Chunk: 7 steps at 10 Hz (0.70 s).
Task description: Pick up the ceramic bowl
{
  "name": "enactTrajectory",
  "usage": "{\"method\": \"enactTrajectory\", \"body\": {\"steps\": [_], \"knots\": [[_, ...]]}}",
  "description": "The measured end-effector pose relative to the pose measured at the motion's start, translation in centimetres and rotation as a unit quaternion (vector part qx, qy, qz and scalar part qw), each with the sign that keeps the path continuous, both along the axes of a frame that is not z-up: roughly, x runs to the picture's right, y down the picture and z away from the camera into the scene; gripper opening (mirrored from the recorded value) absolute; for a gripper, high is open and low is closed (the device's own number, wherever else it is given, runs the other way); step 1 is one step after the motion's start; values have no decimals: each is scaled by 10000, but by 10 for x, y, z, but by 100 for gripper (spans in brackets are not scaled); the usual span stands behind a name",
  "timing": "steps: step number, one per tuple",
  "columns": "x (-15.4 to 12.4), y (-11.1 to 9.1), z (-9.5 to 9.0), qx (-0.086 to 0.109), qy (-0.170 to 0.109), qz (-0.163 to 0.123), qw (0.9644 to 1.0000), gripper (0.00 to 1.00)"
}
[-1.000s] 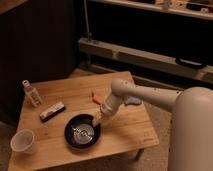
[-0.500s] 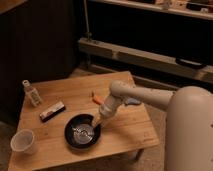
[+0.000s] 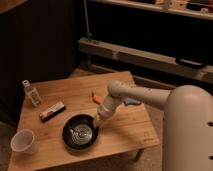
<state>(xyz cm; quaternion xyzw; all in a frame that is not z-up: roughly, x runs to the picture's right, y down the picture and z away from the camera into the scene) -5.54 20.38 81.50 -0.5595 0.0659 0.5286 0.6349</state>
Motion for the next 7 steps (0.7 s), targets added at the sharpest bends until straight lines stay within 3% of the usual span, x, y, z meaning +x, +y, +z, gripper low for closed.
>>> {"method": "enactTrajectory", "body": {"steps": [2, 4, 7], "knots": [[6, -9, -6, 19, 12, 163, 9999, 14], [17, -35, -21, 173, -11, 362, 9992, 14], [42, -105, -71, 618, -50, 622, 9961, 14]]}}
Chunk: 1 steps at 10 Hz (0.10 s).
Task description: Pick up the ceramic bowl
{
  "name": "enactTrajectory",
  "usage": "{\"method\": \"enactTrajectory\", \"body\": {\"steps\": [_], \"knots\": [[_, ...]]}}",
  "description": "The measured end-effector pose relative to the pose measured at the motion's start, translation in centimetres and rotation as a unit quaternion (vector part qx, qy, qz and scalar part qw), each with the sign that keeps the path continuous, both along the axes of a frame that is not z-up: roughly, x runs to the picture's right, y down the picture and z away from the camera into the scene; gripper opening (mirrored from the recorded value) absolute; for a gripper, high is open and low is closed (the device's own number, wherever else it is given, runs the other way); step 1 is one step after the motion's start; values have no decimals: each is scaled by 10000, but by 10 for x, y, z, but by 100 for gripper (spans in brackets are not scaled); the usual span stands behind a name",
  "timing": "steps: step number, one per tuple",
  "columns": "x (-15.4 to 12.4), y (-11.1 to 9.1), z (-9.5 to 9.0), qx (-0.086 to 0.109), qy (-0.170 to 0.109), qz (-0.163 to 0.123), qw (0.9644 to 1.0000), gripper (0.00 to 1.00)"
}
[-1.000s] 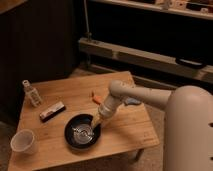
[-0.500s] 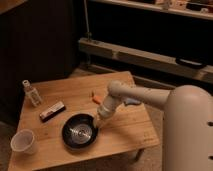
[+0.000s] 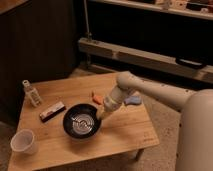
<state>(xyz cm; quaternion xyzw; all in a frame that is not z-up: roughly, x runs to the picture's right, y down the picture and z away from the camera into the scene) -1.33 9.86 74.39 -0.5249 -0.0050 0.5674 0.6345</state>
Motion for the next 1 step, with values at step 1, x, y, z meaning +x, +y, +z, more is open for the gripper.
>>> {"method": "enactTrajectory", "body": {"steps": [1], "knots": [[7, -26, -18, 176, -14, 76, 9998, 14]]}}
